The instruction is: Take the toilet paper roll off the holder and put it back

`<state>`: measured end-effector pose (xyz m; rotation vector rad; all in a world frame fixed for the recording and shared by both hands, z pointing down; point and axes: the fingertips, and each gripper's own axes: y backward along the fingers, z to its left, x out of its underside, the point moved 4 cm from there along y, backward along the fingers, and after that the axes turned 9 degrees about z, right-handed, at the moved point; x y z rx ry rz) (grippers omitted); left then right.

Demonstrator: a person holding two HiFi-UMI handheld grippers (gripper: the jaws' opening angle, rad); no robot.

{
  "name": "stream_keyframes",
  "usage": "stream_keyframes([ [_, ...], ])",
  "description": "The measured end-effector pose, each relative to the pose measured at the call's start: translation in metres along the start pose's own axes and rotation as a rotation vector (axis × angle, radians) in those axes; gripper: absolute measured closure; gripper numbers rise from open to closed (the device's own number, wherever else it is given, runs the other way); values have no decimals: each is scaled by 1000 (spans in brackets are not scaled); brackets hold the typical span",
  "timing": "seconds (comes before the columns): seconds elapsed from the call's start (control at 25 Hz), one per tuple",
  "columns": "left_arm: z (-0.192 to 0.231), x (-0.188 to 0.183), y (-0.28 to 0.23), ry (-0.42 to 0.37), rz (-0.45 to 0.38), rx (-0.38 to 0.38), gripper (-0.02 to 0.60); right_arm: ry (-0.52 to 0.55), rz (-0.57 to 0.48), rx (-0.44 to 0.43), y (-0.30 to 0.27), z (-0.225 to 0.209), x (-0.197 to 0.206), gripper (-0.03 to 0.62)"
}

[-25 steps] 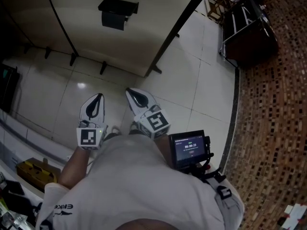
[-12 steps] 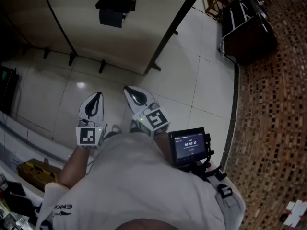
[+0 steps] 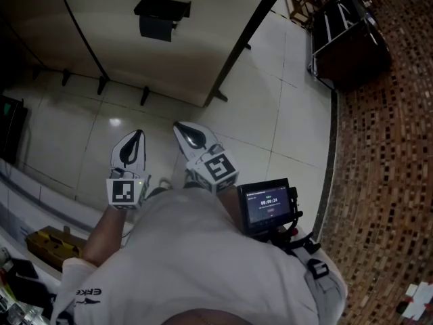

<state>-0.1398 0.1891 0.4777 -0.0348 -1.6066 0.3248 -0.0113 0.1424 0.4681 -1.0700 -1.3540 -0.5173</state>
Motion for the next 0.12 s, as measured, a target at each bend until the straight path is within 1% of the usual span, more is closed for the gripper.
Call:
stream_keyframes([
  [0.12,1,-2,-1,1,5,0,580,-4,17,4,0,-1,-1,585],
])
